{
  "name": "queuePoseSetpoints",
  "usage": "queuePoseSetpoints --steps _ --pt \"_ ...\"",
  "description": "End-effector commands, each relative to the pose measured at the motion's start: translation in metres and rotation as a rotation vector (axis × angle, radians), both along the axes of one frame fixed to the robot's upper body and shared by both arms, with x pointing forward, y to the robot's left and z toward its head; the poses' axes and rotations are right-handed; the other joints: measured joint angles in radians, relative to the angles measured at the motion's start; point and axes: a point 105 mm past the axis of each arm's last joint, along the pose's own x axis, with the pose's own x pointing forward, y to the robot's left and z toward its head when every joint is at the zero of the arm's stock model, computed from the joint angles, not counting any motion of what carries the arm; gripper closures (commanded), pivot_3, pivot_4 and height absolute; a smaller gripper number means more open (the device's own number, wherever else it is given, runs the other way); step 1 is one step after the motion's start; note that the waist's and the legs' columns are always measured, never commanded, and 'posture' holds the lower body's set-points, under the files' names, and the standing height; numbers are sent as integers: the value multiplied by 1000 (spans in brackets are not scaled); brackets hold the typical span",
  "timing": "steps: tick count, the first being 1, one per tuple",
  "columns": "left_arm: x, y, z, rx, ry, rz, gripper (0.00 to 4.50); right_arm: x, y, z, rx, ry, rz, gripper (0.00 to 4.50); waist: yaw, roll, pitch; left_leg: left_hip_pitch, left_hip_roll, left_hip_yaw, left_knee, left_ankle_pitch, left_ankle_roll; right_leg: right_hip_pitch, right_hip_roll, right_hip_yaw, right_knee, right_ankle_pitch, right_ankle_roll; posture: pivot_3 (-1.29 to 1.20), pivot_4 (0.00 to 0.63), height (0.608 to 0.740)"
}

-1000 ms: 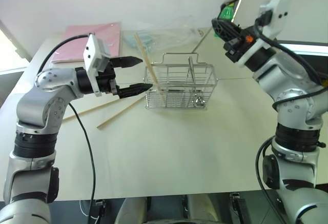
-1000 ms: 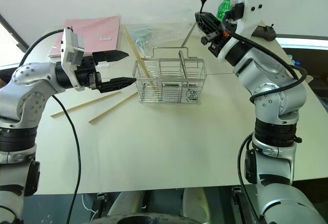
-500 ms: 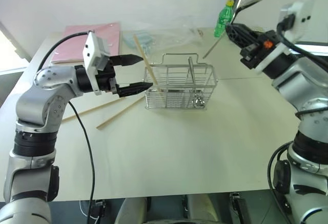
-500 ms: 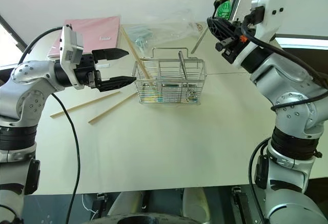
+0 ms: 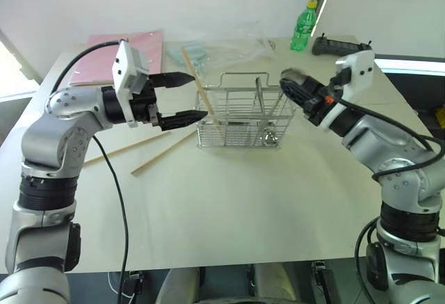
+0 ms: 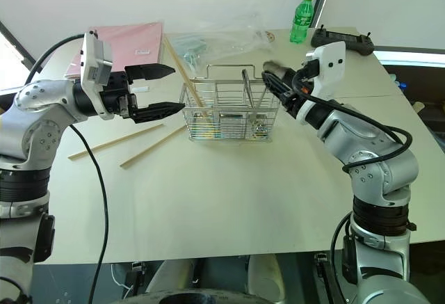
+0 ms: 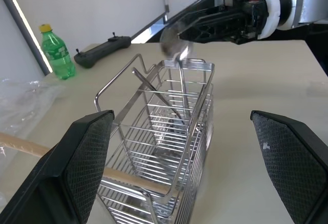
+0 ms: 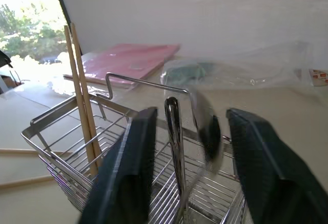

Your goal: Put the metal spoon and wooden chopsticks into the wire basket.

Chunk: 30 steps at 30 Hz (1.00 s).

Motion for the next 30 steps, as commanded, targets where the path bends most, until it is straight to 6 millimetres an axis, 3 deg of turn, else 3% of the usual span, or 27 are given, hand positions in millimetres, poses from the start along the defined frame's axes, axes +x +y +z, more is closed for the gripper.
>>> queuePoseSetpoints --steps 1,4,8,13,19,23,26,30 --pt "-4 0 11 10 -53 -2 0 -5 -1 10 -22 -53 5 132 0 0 0 0 0 0 0 0 0 0 0 0 0 0 0 0 150 722" --pt "-3 1 10 11 -53 3 0 -7 -5 14 -49 -66 8 132 0 0 0 0 0 0 0 0 0 0 0 0 0 0 0 0 150 722" --pt "0 6 10 20 -56 24 0 -16 -16 36 -112 -110 36 132 1 0 0 0 0 0 0 0 0 0 0 0 0 0 0 0 150 722" --pt "12 36 5 128 -53 94 0 -56 -19 57 -327 -118 265 132 1 0 0 0 0 0 0 0 0 0 0 -1 -1 0 0 0 150 722" --pt "30 85 -21 335 23 160 0 -99 -15 40 -479 -28 495 132 2 0 0 0 1 2 0 -2 3 1 0 -1 -2 -1 1 0 150 722" --pt "46 110 -45 483 95 190 0 -108 -11 23 -483 4 534 132 4 -1 0 0 1 3 1 -2 3 1 -1 -1 -2 -1 1 0 150 722" --pt "60 116 -65 570 131 198 0 -106 -7 16 -453 4 506 132 7 -2 0 -1 1 3 2 -2 3 1 -1 -1 -2 -1 1 0 150 722" --pt "78 106 -85 633 161 201 0 -109 -2 11 -425 -5 482 132 23 -3 0 -2 1 3 2 -2 3 0 -2 -1 -2 0 1 0 150 722"
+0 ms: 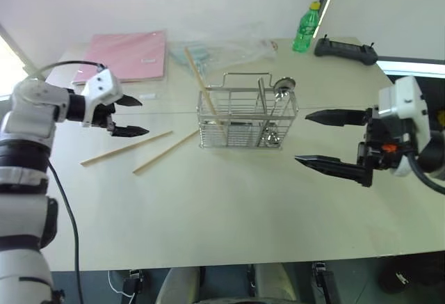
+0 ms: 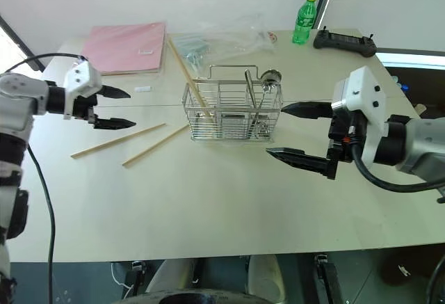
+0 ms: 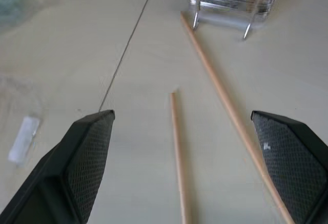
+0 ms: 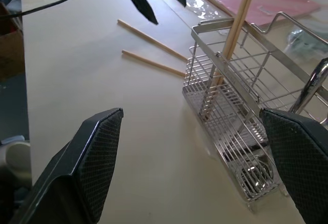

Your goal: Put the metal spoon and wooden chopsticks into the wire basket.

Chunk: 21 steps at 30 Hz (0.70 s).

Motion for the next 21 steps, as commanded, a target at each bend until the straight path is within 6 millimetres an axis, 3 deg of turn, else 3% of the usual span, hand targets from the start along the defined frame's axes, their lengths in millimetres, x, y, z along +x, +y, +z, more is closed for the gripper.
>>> queuePoseSetpoints --steps 1,8,21 --pt "13 -6 -7 75 -3 5 0 -6 6 7 23 -63 -8 132 5 -1 0 0 0 0 0 0 0 0 0 0 0 0 0 0 150 722" --pt "29 -24 -30 195 -1 22 0 -12 6 6 51 -70 -88 132 5 -4 1 -1 -2 -1 -1 -1 1 0 0 0 0 1 3 0 150 722" --pt "44 -33 -33 270 -49 99 0 -23 7 1 94 -48 -166 132 6 -7 1 0 -1 -1 1 -1 1 1 0 0 1 1 3 0 150 722"
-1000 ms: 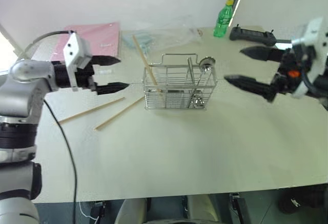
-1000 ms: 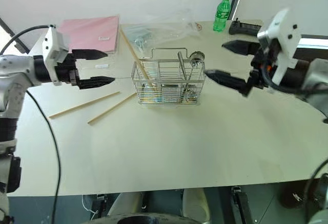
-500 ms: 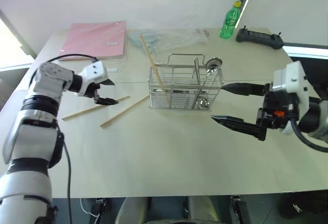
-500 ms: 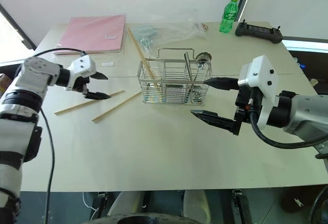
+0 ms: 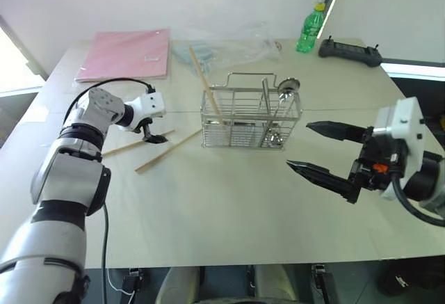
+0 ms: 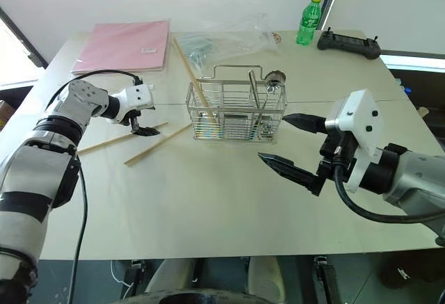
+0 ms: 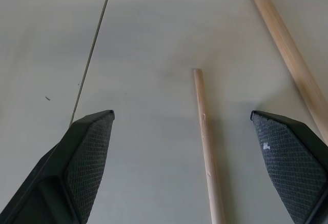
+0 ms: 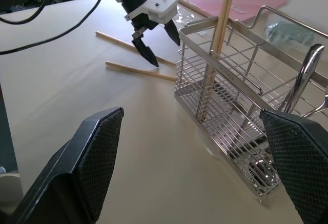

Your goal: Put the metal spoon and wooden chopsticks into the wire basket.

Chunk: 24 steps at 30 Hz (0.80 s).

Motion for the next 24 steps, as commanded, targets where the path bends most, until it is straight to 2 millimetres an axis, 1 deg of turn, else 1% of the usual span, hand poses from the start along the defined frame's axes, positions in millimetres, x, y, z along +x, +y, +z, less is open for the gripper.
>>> queuePoseSetpoints --steps 1,6,9,10,12,16,24 --pt "6 -1 14 16 -40 13 0 -5 3 10 1 -55 1 132 0 0 0 0 0 0 0 0 0 0 0 0 0 0 0 0 150 722" --pt "6 0 12 43 -23 11 0 -12 5 5 -18 -21 36 132 0 0 0 0 0 0 0 0 0 0 0 0 0 0 0 0 150 722" --pt "6 -2 13 36 -24 12 811 -19 7 0 -34 9 75 102 0 0 0 0 0 0 0 0 0 0 0 0 0 0 0 0 150 722" --pt "7 -2 14 30 -25 14 1240 -21 7 -1 -34 18 81 102 0 0 0 0 0 0 0 0 0 0 0 0 0 0 0 0 150 722" --pt "7 -3 15 25 -26 15 2277 -23 8 -3 -37 31 88 102 -1 -1 0 0 0 0 1 0 0 1 0 0 0 0 0 0 150 722" --pt "7 -4 15 16 -25 22 4446 -29 9 -10 -55 64 113 102 -1 -1 0 0 0 0 2 0 0 1 0 0 1 0 0 0 150 722" --pt "8 -4 14 20 -28 29 4485 -27 8 -9 -48 65 108 102 0 -1 0 0 0 0 3 0 0 1 0 0 1 0 1 0 150 722"
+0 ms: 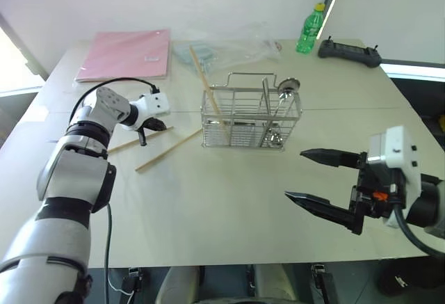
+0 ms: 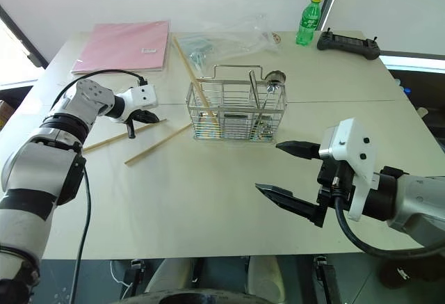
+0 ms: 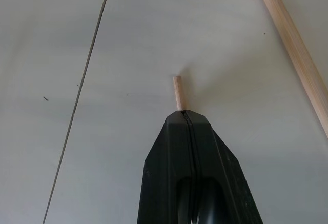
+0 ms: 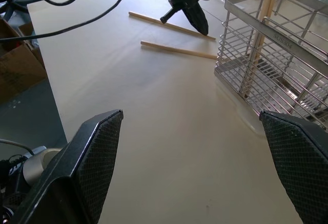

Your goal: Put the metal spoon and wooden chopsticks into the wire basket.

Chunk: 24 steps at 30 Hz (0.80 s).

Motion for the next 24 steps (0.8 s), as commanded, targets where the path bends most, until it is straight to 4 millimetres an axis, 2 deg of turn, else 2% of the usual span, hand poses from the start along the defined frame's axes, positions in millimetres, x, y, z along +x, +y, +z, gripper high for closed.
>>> queuePoseSetpoints --steps 1,7,10,13,24 --pt "5 -2 15 -7 -41 4 4485 -2 1 9 -1 -50 8 102 0 0 0 0 0 0 0 0 0 0 0 0 0 0 0 0 150 722" --pt "3 -4 12 -30 -11 8 4485 -2 0 8 -7 -45 8 102 0 0 0 0 0 0 0 0 0 0 0 0 0 0 0 0 150 722" --pt "4 -3 13 -8 -25 4 3684 -2 0 8 -4 -45 6 102 0 0 0 0 0 0 0 0 0 0 0 0 0 0 0 0 150 722" --pt "6 -3 14 -11 -36 16 2161 -1 0 8 -2 -46 3 102 0 0 0 0 0 0 1 0 0 0 0 0 0 0 0 0 150 722" --pt "7 -2 3 20 -15 54 2161 -4 2 5 -16 -42 15 102 1 0 0 1 0 0 2 0 0 3 0 0 0 0 1 0 150 722"
